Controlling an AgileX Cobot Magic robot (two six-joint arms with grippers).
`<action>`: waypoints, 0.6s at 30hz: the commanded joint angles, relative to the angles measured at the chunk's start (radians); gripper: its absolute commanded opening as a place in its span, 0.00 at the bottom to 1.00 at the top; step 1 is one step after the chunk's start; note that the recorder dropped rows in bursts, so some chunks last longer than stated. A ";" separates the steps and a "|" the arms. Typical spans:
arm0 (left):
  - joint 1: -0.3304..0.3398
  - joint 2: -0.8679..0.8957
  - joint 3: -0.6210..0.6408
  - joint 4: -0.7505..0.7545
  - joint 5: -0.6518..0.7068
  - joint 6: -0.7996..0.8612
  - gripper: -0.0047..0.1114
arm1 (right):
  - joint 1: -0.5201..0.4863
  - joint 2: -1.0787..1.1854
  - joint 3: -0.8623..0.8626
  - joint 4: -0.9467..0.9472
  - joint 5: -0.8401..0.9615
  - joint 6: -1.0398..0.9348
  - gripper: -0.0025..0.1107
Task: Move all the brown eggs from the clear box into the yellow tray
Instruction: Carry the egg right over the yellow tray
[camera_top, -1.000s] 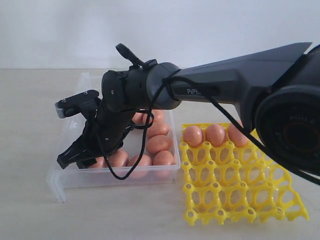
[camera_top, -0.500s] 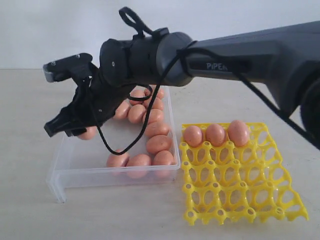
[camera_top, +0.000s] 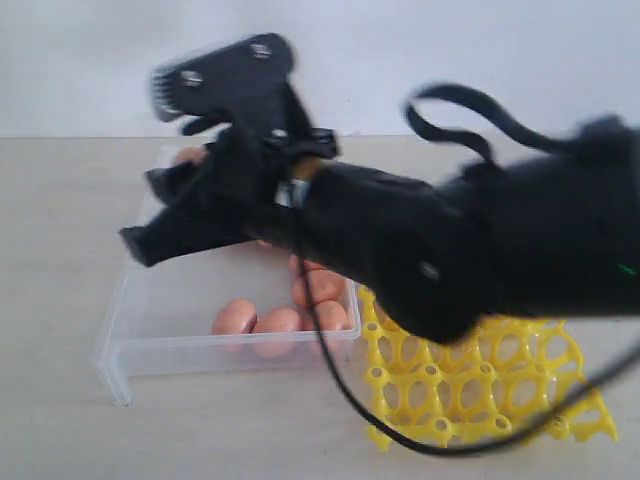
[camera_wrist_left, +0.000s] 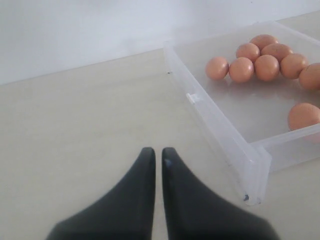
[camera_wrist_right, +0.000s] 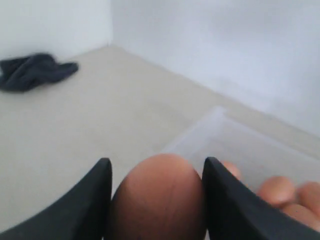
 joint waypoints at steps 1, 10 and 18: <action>0.004 -0.004 0.004 0.000 -0.004 -0.011 0.08 | -0.029 -0.134 0.336 0.416 -0.505 -0.179 0.02; 0.004 -0.004 0.004 0.000 -0.004 -0.011 0.08 | -0.211 -0.143 0.486 0.546 -0.521 -0.255 0.02; 0.004 -0.004 0.004 0.000 -0.004 -0.011 0.08 | -0.436 -0.143 0.486 0.496 -0.305 -0.165 0.02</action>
